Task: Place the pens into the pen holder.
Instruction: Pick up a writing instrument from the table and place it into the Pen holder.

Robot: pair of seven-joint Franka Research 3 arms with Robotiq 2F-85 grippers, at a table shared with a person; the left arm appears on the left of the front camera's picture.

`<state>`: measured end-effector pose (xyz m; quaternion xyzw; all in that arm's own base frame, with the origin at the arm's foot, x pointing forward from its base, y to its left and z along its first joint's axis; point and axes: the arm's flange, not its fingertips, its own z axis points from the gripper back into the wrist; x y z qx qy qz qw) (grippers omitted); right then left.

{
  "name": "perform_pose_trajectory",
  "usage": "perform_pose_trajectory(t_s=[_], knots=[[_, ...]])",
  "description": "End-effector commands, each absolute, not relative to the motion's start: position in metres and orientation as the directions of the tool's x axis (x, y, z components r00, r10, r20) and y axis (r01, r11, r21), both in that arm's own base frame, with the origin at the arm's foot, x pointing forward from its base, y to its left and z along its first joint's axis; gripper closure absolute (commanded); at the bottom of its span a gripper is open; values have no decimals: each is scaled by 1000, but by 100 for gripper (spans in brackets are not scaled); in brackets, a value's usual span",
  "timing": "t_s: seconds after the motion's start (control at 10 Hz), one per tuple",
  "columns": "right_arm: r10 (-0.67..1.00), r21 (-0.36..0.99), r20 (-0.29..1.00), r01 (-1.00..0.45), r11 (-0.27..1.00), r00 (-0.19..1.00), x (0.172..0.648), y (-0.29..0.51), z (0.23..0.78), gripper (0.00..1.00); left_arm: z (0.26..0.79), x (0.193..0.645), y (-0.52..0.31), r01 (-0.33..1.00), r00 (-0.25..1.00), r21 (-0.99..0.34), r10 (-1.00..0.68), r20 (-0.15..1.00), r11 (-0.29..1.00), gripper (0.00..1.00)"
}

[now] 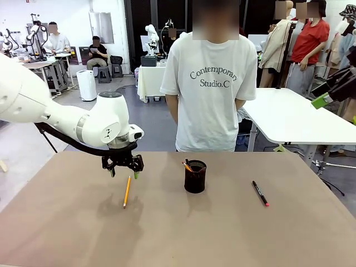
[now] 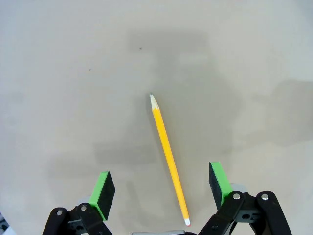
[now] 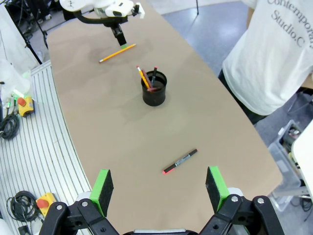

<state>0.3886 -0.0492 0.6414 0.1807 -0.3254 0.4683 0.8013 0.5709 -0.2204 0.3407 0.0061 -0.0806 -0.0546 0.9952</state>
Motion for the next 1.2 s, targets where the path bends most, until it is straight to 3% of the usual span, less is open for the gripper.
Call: perform_pose_trajectory(t_s=[0.0,0.6,0.7,1.1], knots=[[626,-19,703,-871,490,337,389,-49,644,0,330,576,-224,45,982,31,-50,181,999,0],[626,-19,703,-871,490,337,389,-49,644,0,308,583,-217,64,981,3,-63,181,998,0],[626,-19,703,-871,490,337,389,-49,644,0,307,581,-218,82,980,20,-84,178,996,16],[626,-19,703,-871,490,337,389,-49,644,0,307,583,-218,68,984,23,-71,164,997,95]])
